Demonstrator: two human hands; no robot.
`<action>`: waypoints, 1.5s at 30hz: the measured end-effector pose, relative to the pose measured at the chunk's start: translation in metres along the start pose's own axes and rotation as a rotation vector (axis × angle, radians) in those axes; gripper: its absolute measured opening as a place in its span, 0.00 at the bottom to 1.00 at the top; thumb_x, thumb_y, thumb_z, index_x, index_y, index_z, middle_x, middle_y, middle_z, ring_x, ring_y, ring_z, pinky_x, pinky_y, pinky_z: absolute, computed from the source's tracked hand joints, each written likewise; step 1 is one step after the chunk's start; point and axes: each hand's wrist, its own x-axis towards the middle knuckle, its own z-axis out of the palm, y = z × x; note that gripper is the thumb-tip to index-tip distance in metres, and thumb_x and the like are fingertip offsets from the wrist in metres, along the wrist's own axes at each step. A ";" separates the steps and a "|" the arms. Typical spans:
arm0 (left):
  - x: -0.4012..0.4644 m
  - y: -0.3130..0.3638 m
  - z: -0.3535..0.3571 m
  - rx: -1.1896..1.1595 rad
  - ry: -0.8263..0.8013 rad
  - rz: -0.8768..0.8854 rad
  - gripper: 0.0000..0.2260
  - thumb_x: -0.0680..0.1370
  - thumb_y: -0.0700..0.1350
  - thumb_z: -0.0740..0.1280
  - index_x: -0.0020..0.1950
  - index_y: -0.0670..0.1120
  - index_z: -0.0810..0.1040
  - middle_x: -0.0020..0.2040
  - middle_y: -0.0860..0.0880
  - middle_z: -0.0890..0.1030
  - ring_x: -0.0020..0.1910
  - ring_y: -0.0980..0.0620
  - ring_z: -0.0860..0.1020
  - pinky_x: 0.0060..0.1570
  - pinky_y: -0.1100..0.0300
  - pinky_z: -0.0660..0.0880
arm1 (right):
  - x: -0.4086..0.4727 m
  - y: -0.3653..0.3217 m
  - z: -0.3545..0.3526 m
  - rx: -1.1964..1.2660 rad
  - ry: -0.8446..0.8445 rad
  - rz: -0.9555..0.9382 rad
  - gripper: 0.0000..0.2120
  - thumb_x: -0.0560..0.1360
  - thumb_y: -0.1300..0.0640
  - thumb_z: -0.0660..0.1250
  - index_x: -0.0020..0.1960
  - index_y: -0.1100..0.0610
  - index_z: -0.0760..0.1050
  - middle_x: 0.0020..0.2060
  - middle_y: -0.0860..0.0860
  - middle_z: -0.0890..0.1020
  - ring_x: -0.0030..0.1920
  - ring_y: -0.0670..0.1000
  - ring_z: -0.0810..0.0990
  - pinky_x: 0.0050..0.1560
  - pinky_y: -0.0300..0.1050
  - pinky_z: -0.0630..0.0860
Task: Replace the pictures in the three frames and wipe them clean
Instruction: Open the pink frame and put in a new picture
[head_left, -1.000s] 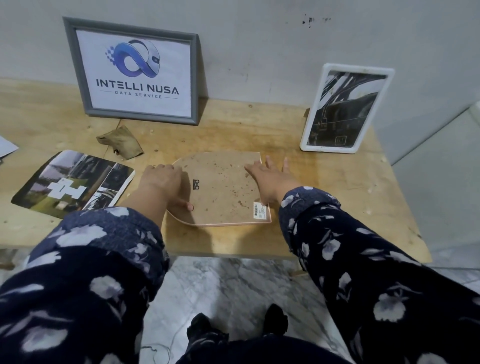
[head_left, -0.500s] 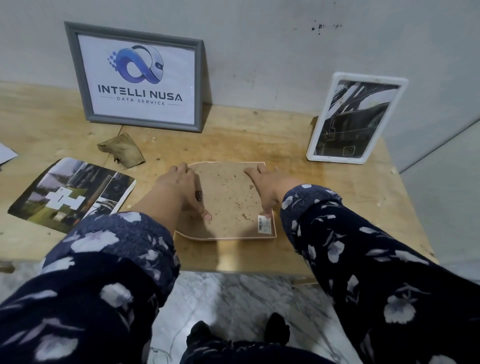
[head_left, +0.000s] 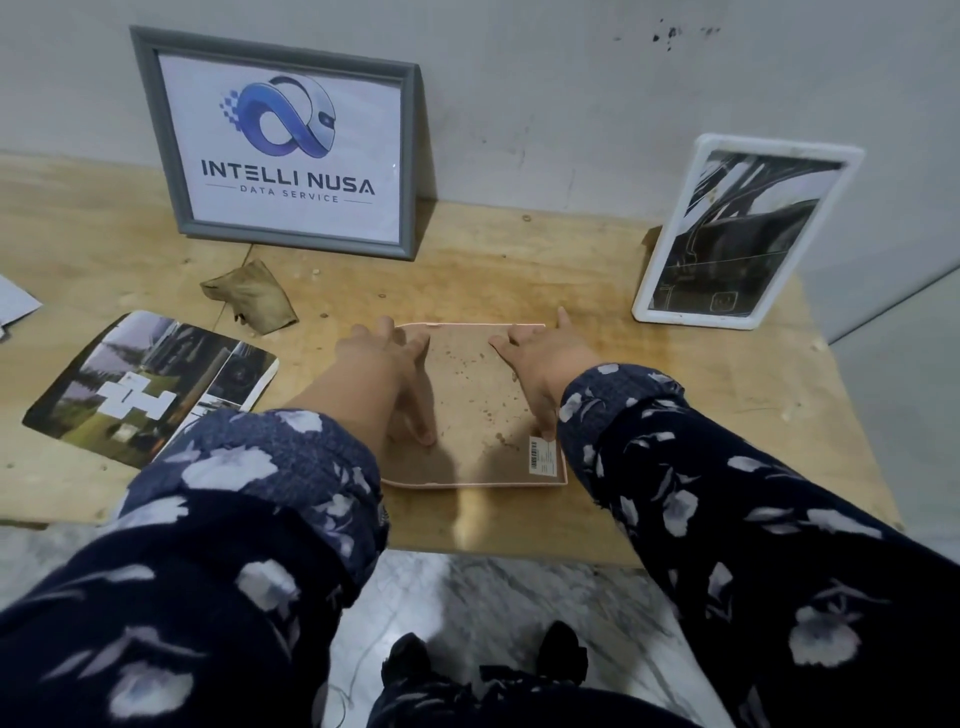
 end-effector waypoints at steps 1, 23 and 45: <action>0.000 0.001 0.000 0.004 -0.009 -0.010 0.61 0.57 0.68 0.77 0.79 0.56 0.42 0.75 0.43 0.53 0.71 0.37 0.58 0.64 0.43 0.68 | 0.000 -0.002 -0.001 -0.003 0.000 0.005 0.49 0.72 0.52 0.71 0.78 0.50 0.38 0.78 0.49 0.46 0.77 0.56 0.53 0.73 0.67 0.39; -0.019 -0.005 0.085 -0.526 0.403 0.077 0.36 0.73 0.58 0.71 0.76 0.47 0.60 0.75 0.44 0.57 0.73 0.40 0.55 0.74 0.49 0.55 | -0.048 -0.085 0.099 0.430 0.987 -0.080 0.15 0.71 0.67 0.60 0.55 0.57 0.76 0.51 0.53 0.77 0.50 0.55 0.75 0.50 0.45 0.71; -0.043 -0.043 0.057 -1.442 0.642 -0.153 0.25 0.83 0.56 0.49 0.71 0.40 0.65 0.69 0.40 0.71 0.67 0.41 0.70 0.68 0.46 0.65 | -0.083 -0.079 -0.029 0.870 0.851 0.099 0.05 0.80 0.56 0.57 0.53 0.56 0.69 0.52 0.52 0.74 0.49 0.55 0.76 0.48 0.49 0.72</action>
